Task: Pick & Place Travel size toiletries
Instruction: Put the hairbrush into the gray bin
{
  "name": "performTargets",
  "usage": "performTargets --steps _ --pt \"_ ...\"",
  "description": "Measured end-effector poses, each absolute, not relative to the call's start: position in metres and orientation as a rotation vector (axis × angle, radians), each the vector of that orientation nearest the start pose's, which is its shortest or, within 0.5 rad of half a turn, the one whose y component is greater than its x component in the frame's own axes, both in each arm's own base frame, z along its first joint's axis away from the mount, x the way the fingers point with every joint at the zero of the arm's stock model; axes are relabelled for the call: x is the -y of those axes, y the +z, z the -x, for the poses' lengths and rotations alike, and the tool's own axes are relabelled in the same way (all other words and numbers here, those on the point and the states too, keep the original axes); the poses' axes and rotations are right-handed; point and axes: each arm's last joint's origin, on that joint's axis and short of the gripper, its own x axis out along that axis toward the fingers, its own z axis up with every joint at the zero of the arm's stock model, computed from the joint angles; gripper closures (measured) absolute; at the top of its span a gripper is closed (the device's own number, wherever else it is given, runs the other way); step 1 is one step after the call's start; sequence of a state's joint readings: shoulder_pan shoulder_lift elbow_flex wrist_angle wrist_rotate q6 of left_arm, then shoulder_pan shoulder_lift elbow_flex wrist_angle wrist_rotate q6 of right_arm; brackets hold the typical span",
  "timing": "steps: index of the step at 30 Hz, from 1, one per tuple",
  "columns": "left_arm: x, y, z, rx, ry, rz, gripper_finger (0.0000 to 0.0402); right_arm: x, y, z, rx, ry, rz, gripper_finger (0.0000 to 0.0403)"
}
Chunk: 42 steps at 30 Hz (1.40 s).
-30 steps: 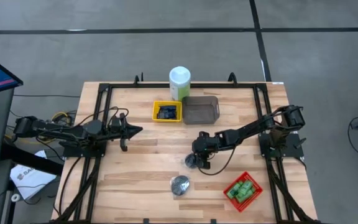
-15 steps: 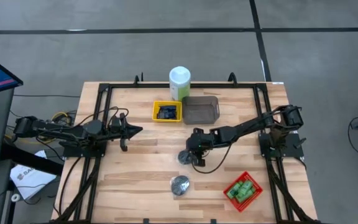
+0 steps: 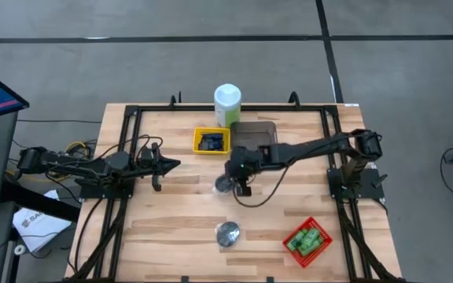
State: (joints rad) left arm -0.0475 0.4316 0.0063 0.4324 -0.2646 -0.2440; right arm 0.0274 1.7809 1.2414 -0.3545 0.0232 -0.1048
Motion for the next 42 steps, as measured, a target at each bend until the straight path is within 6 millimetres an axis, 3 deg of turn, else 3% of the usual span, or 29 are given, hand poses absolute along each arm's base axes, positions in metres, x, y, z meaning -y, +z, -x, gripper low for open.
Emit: performTargets --steps 8,11,17,20,25,31,35,42 --pt "-0.002 0.168 -0.124 0.036 0.215 0.245 0.0401 0.023 0.255 -0.384 -0.868 0.007 0.162 0.0403" --pt "-0.002 0.168 -0.124 0.036 0.215 0.245 0.0401 0.039 0.277 -0.376 -0.803 -0.033 0.168 0.0403" --pt "-0.002 0.168 -0.124 0.036 0.215 0.245 0.0402 0.083 0.315 -0.34 -0.755 -0.162 0.149 0.0403" --pt "-0.002 0.168 -0.124 0.036 0.215 0.245 0.0402 0.105 0.325 -0.324 -0.748 -0.231 0.132 0.0403" --pt "-0.002 0.168 -0.124 0.036 0.215 0.244 0.0402 0.134 0.316 -0.308 -0.852 -0.299 0.09 0.0403" --pt "-0.002 0.168 -0.124 0.036 0.215 0.245 0.0402 0.156 0.272 -0.307 -0.979 -0.337 0.009 0.0403" --pt "-0.002 0.168 -0.124 0.036 0.215 0.245 0.0402 0.165 0.25 -0.3 -1.004 -0.38 -0.05 0.0403" --pt "-0.002 0.169 -0.124 0.039 0.215 0.245 0.0402 0.172 0.231 -0.296 -0.936 -0.456 -0.135 0.0403"
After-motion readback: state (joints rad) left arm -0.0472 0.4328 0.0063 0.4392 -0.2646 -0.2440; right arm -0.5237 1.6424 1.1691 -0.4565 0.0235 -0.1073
